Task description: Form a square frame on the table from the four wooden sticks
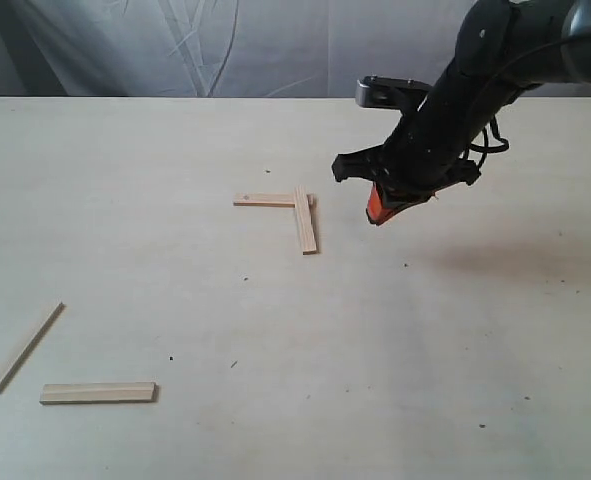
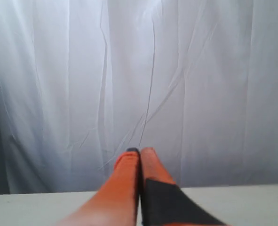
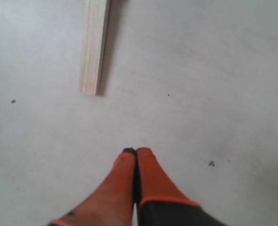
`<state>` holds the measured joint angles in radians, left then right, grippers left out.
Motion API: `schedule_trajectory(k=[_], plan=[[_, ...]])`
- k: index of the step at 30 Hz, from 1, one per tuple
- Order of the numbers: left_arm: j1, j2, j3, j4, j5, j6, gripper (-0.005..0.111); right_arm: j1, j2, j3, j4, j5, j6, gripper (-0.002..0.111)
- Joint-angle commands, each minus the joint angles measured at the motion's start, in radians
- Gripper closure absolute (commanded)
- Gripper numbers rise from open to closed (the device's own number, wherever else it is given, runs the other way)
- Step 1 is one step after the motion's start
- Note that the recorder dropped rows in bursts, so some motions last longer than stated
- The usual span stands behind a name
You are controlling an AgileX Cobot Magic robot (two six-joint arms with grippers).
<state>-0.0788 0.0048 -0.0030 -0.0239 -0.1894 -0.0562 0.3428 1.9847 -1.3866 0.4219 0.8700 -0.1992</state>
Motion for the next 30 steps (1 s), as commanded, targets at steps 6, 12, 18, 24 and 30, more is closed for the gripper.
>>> schedule_trajectory(k=[6,12,18,24,30], plan=[[0.005,0.138,-0.176,-0.552,0.060,0.304,0.107,0.024,-0.056,0.076,0.013,-0.016,-0.128,0.108],[0.027,0.642,-0.513,-0.731,0.274,0.669,0.107,0.130,-0.056,0.076,-0.064,-0.020,-0.142,0.108],[0.212,1.189,-0.862,-0.350,0.885,0.475,0.107,0.158,-0.056,0.076,-0.107,0.006,-0.135,0.108],[0.279,1.450,-0.912,-0.170,0.979,0.323,0.107,0.146,-0.056,0.076,-0.147,-0.039,-0.091,0.108],[0.267,1.569,-0.818,-0.213,0.828,0.295,0.107,0.146,-0.056,0.076,-0.152,-0.036,-0.089,0.108]])
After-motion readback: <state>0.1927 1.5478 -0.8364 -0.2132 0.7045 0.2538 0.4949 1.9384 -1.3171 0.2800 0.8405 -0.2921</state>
